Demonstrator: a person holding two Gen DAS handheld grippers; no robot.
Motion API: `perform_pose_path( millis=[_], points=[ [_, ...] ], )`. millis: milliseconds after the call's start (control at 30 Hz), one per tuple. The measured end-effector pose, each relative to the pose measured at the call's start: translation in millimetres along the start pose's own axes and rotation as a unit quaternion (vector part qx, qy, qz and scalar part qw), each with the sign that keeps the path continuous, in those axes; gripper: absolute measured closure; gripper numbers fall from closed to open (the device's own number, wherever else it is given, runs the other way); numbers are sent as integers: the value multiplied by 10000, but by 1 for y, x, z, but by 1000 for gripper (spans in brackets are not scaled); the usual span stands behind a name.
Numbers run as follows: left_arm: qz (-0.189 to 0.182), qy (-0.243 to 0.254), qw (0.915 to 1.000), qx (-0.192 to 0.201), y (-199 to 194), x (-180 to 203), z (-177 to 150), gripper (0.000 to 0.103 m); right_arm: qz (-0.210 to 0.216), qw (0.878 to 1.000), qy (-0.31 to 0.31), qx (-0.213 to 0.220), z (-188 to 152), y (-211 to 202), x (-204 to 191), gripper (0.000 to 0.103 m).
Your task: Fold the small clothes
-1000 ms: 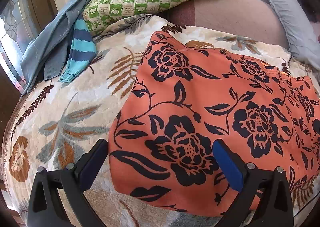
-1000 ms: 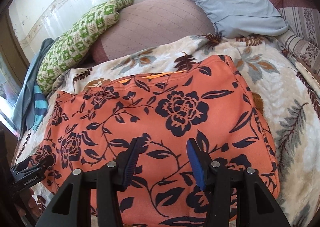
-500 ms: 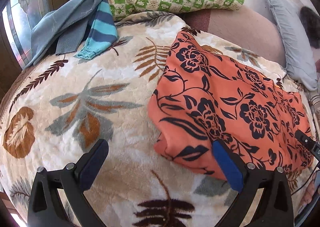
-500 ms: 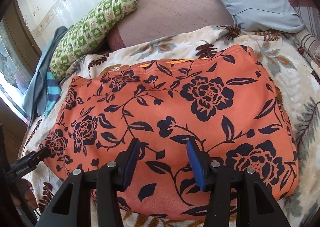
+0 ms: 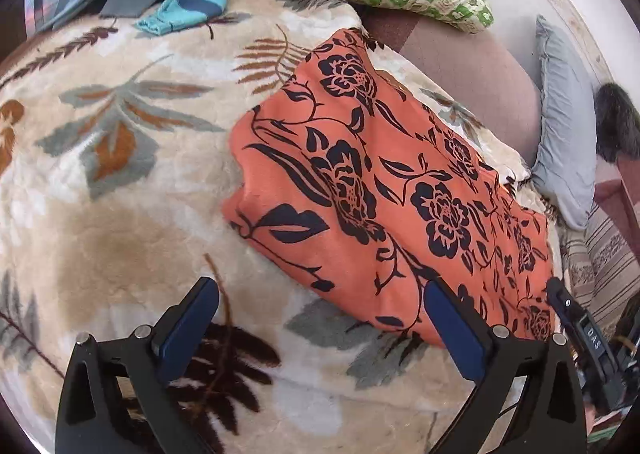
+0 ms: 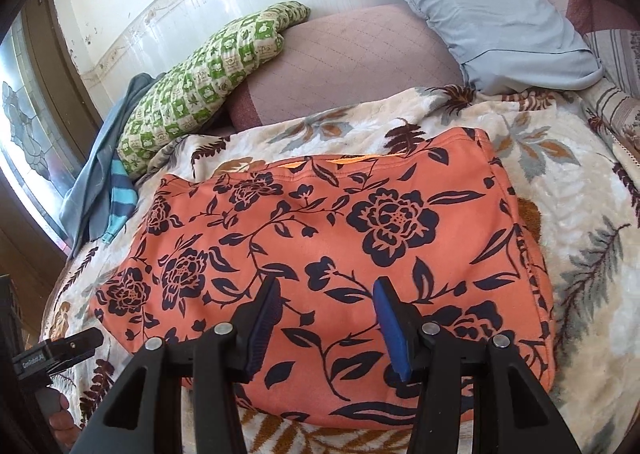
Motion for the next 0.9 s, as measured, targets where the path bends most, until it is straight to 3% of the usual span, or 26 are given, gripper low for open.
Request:
perform_pose_path(
  millis=[67,167,267,367,433,467,567,633,667,800,900],
  points=[
    [-188,-316,9993,-66,10,5,-3,20,-38,9999,130,42,4,-2,12,51],
    [-126,-264,9996,63,16,15,-2,44,-65,9992,395,53,9,-4,30,51],
    [-54,-437,9989,146,23,15,0,54,-47,9984,558,46,11,-3,40,51],
    [-222,-863,9957,248,27,9,8,56,9,9976,688,42,14,-2,45,51],
    [-372,-1167,9918,351,29,7,11,47,34,9972,749,44,15,-2,45,51],
    [-493,-1224,9904,412,30,10,12,35,41,9971,759,43,16,-1,45,51],
    [-412,-1105,9916,531,32,18,15,32,4,9972,750,39,16,1,46,51],
    [-291,-1052,9923,580,33,18,17,46,7,9970,778,33,16,2,47,51],
    [-148,-963,9938,538,34,15,17,68,6,9969,782,34,16,2,47,51],
    [-112,-752,9960,466,30,17,19,77,7,9969,788,40,16,1,50,51],
    [-122,-386,9968,685,13,36,27,81,67,9960,896,13,15,2,53,51]
  ],
)
Point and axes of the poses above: each gripper's, at about its wrist camera, not at the fingertips, and y roughly the way its jaws point, x to its right, z to its top, the point moved 10 cm from there along y, roughly the way its jaws point, and after that the axes turned 8 degrees about x, right-handed, at the moved point
